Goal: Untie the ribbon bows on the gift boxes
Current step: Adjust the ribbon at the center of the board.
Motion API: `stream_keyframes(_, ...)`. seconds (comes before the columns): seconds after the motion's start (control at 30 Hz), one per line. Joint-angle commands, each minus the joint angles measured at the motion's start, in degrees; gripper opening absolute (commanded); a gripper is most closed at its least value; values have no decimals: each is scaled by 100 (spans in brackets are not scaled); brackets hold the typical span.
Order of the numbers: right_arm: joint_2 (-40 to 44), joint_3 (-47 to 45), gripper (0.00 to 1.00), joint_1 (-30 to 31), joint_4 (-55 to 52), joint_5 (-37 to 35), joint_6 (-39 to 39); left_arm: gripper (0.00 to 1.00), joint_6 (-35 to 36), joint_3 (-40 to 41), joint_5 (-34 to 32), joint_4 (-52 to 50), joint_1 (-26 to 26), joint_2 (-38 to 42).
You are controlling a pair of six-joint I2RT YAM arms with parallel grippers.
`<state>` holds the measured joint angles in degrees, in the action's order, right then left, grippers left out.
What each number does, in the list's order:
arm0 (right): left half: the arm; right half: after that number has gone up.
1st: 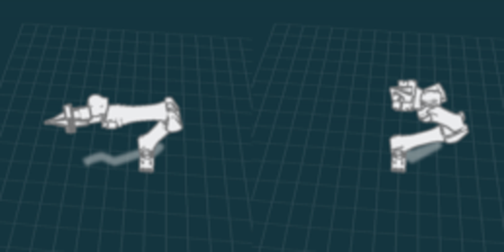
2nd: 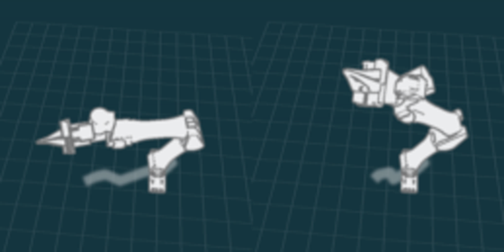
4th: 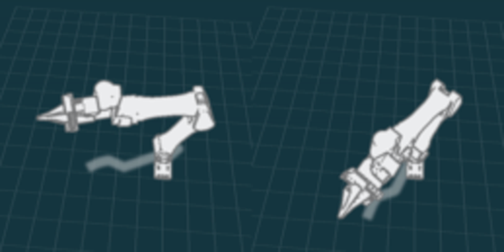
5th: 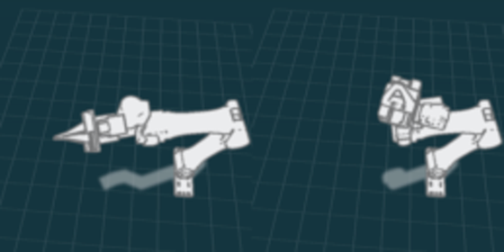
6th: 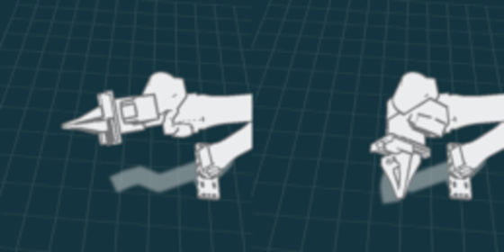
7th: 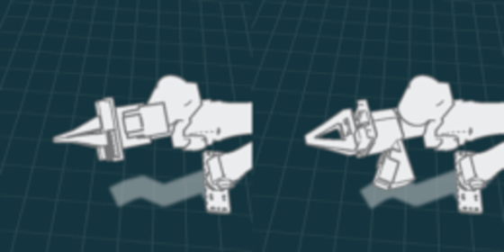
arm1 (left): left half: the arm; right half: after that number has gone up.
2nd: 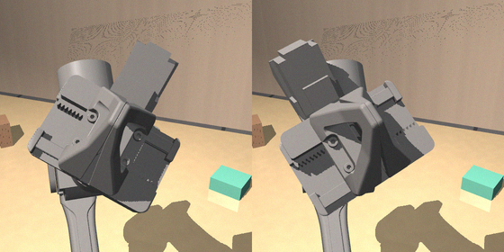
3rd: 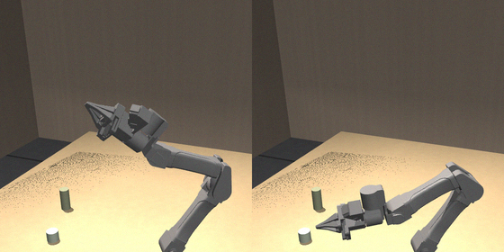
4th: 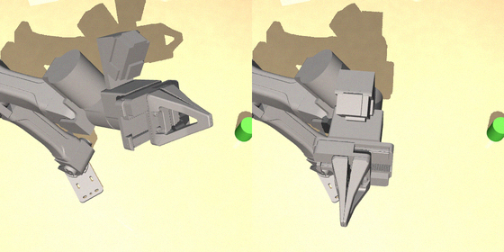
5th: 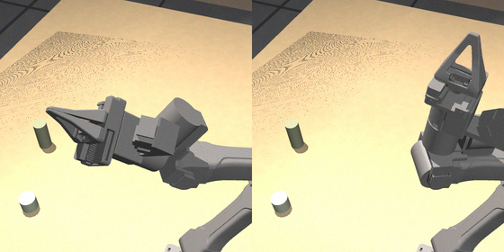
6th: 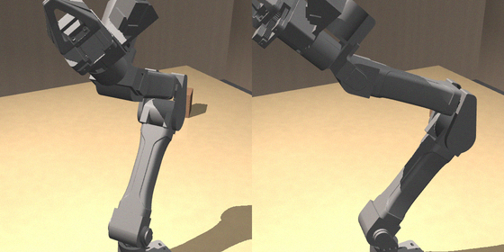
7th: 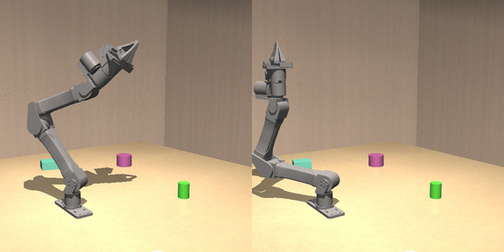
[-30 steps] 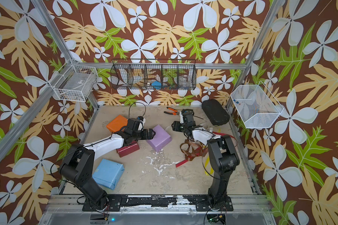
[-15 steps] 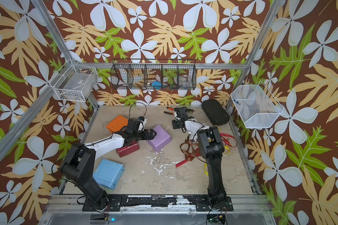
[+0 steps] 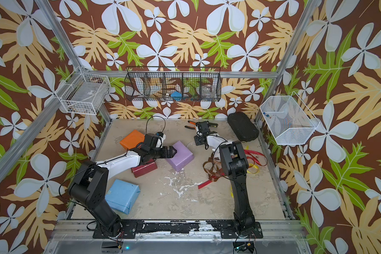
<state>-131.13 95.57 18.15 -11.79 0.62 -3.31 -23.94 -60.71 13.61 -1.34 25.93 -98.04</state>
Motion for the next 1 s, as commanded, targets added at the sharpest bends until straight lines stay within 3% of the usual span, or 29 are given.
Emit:
stream_keyframes(0.0,75,-352,33,4,-287,154,-116,100,30,-24,46,134,-1,-35)
stream_keyframes(0.1,277,-710,28,-3,-294,55,-240,100,30,-29,46,130,-1,-31)
stream_keyframes(0.2,726,-1132,40,3,-62,172,-231,100,21,-53,70,122,-1,-66)
stream_keyframes(0.4,1068,-1260,41,-2,-177,330,-105,100,22,-64,116,108,-1,-83)
stream_keyframes(0.57,1252,-1355,53,4,-107,624,3,100,39,-81,107,95,-1,-100)
stream_keyframes(0.7,1170,-1462,61,17,35,611,98,100,39,-119,130,91,-1,-153)
stream_keyframes(0.97,559,-1091,63,115,-26,-217,14,100,30,-117,186,97,-1,-189)
